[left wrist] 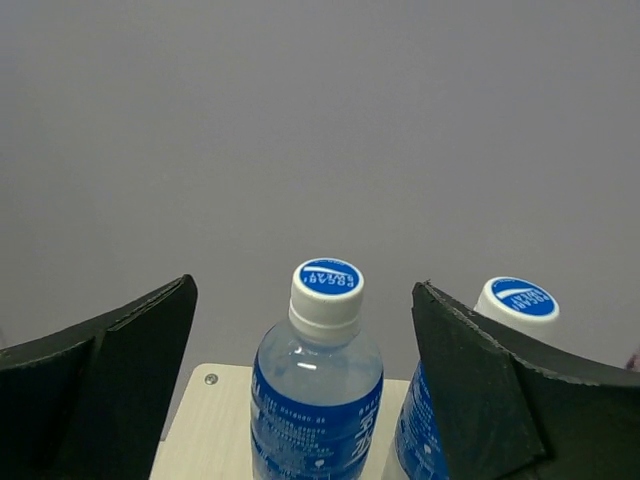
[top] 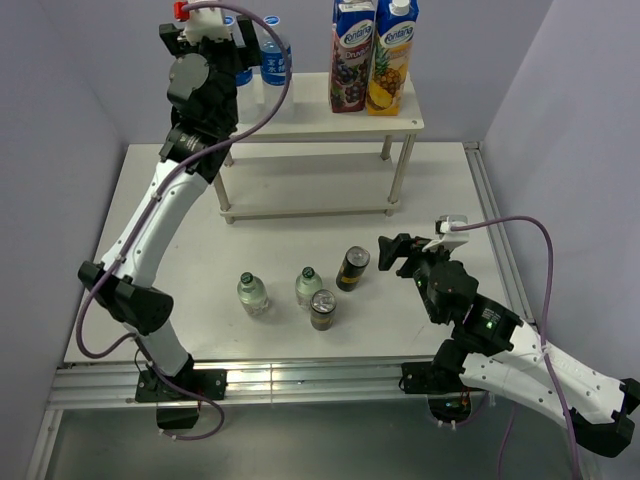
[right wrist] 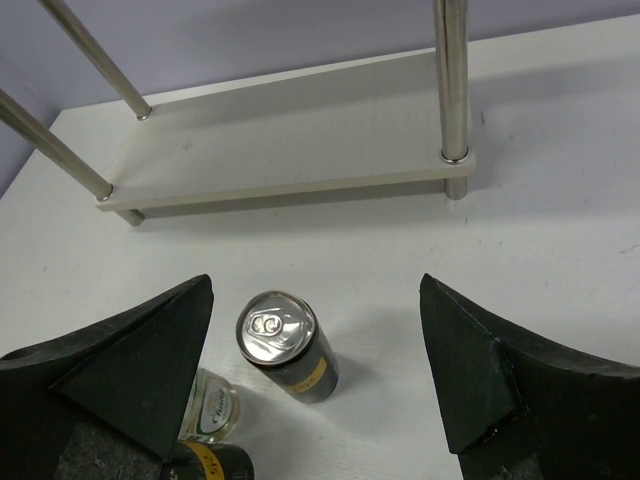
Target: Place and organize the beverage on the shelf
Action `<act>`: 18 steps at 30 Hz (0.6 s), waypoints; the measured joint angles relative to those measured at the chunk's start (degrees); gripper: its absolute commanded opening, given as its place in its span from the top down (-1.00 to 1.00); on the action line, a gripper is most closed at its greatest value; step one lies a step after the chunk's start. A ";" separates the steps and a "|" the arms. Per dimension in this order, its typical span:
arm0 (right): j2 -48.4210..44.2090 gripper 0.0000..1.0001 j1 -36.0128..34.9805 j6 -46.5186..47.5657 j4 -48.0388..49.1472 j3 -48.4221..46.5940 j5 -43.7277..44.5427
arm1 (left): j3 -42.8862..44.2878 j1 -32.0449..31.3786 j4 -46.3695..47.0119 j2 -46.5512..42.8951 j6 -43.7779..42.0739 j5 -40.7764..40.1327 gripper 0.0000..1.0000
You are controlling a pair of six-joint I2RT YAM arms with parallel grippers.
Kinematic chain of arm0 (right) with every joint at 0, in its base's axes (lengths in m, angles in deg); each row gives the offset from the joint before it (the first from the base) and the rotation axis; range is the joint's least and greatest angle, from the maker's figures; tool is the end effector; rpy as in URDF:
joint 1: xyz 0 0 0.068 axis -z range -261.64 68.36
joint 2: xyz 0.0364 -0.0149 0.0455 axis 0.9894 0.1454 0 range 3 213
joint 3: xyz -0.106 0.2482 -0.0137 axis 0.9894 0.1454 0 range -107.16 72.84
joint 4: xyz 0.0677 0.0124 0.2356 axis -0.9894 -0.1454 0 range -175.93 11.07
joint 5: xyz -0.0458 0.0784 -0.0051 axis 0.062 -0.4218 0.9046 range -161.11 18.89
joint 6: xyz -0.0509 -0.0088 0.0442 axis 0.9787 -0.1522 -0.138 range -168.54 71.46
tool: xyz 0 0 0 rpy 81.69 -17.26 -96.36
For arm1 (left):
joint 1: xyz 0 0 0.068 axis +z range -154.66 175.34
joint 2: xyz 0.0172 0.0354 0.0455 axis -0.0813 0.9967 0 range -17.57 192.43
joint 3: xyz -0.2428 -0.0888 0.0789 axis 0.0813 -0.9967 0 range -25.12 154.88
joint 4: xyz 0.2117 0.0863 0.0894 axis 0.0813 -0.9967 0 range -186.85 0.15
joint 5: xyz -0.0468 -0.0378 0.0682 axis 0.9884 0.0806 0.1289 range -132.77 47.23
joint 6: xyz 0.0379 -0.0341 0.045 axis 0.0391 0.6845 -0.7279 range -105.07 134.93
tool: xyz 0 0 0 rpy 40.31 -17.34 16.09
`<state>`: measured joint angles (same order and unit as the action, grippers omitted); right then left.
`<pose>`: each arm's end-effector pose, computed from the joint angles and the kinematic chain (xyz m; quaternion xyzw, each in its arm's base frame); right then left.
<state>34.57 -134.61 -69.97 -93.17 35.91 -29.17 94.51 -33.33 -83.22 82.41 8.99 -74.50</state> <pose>0.1086 0.0832 0.3136 0.0312 0.7459 0.1506 0.6480 0.3365 -0.1512 0.5574 -0.0706 0.5538 -0.0196 0.8294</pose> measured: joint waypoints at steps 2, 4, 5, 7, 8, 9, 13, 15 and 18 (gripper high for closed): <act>-0.02 -0.81 0.00 -0.11 0.00 0.00 -0.02 | -2.62 -0.35 -0.15 -2.54 0.59 -0.17 -0.95; -0.04 -0.81 0.00 -0.24 0.00 0.02 -0.07 | -6.12 -1.27 -0.85 -5.90 1.03 -0.90 -0.93; -0.13 -0.81 0.00 -0.31 0.02 0.09 -0.15 | -8.02 -1.86 -1.55 -7.80 1.18 -1.55 -0.93; -0.50 -0.81 0.00 -0.61 0.00 0.46 -0.42 | -13.84 -4.44 -2.01 -13.05 1.51 -3.67 -0.91; -0.74 -0.81 0.00 -0.72 -0.04 0.68 -0.61 | -17.05 -6.27 -2.84 -16.13 2.36 -5.01 -0.89; -0.87 -0.81 0.00 -0.94 -0.15 0.85 -0.79 | -20.22 -8.31 -4.28 -19.06 3.43 -6.01 -0.89; -1.14 -0.81 0.00 -1.84 -0.85 0.90 -1.68 | -34.71 -19.30 -10.45 -32.39 10.58 -10.95 -0.93; -1.44 -0.81 0.00 -2.19 -1.40 0.90 -2.27 | -39.34 -23.37 -15.69 -37.20 15.65 -13.18 -0.99; -2.14 -0.81 0.00 -2.86 -1.92 0.94 -3.23 | -44.35 -28.02 -26.84 -42.73 25.86 -17.86 -0.99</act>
<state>32.43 -134.61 -72.84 -95.09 36.85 -32.41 50.16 -61.35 -110.06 39.68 34.85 -92.35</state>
